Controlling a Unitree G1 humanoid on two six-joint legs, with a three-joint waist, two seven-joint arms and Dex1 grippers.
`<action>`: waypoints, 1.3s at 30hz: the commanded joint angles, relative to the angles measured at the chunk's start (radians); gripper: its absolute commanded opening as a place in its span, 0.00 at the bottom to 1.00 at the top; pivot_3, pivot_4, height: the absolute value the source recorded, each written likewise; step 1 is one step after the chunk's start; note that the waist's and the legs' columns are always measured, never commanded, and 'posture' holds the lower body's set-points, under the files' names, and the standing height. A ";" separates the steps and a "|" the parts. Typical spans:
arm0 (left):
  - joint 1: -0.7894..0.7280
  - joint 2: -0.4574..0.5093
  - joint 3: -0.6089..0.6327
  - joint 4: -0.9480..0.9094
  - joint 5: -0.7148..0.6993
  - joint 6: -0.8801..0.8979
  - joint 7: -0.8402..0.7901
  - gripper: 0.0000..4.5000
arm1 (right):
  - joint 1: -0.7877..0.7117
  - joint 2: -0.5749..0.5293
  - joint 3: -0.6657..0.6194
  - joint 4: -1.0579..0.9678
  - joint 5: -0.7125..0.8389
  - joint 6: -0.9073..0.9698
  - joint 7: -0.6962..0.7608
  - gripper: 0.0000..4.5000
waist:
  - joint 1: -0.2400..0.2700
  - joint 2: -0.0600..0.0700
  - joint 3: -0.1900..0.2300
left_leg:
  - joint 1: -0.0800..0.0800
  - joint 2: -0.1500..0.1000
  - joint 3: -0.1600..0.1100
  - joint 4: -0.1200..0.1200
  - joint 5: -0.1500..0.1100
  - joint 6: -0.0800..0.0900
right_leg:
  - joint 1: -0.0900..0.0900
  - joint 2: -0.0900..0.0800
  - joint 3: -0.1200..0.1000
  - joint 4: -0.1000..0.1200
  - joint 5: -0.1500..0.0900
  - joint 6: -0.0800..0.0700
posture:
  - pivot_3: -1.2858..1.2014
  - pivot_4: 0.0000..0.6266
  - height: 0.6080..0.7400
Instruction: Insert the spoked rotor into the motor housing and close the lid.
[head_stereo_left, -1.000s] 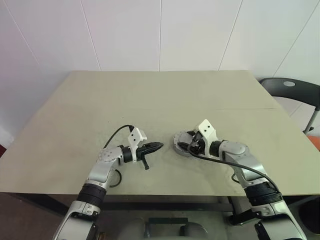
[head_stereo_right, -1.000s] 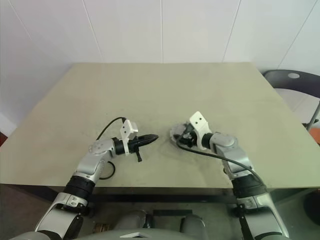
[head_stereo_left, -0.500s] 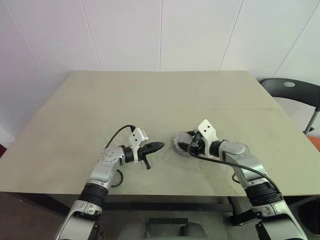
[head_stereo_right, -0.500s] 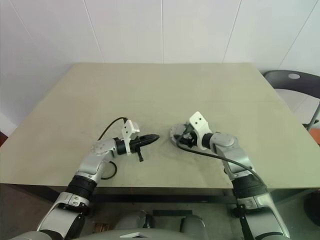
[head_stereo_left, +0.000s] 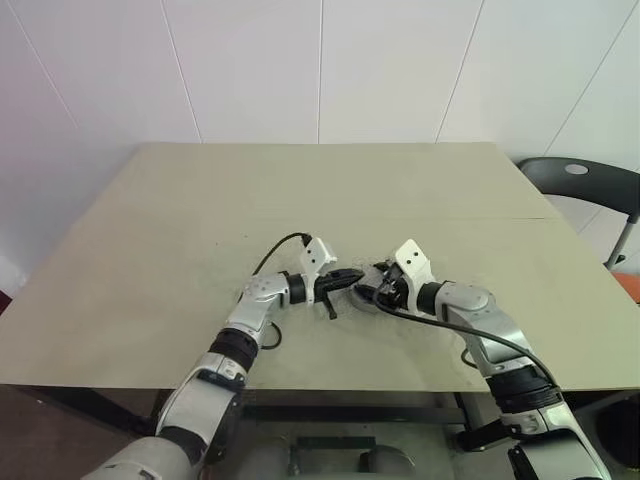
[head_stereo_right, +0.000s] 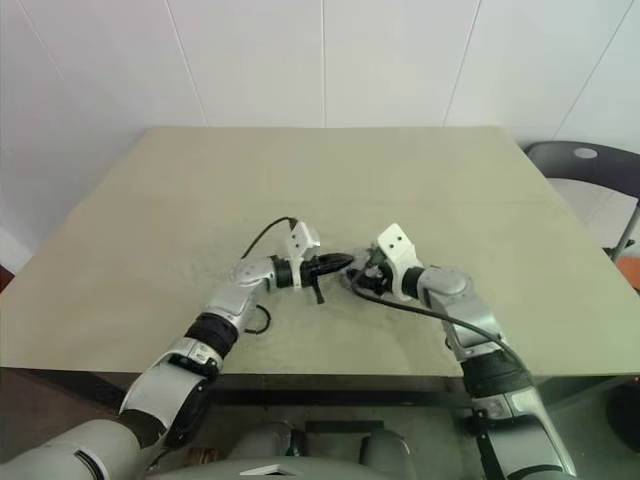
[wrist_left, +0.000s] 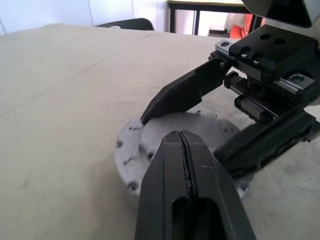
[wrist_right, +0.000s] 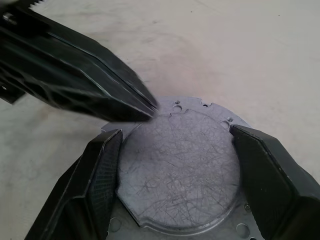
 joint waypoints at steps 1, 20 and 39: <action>-0.062 -0.014 -0.017 0.083 0.072 -0.108 0.071 0.00 | 0.047 0.014 0.049 0.026 -0.029 0.059 -0.010 0.68 | -0.001 0.000 0.000 | 0.000 0.000 0.000 0.000 0.000 0.000 | 0.000 0.000 0.000 0.000 0.000 0.000 | 0.52 0.00 1.00; -0.059 -0.015 -0.052 0.142 0.141 -0.147 0.013 0.00 | 0.030 0.005 -0.016 0.009 0.008 0.053 0.025 0.99 | -0.001 -0.006 -0.007 | 0.000 0.000 -0.001 -0.001 0.000 0.000 | 0.000 0.000 -0.001 0.000 0.000 0.000 | 0.52 0.00 1.00; -0.017 -0.004 -0.032 0.109 0.131 -0.145 0.004 0.00 | 0.016 -0.029 -0.098 0.037 0.047 -0.037 0.082 0.99 | 0.000 -0.006 -0.007 | -0.001 0.000 -0.001 -0.001 0.000 0.000 | -0.001 0.000 -0.001 -0.001 0.000 0.001 | 0.52 0.00 1.00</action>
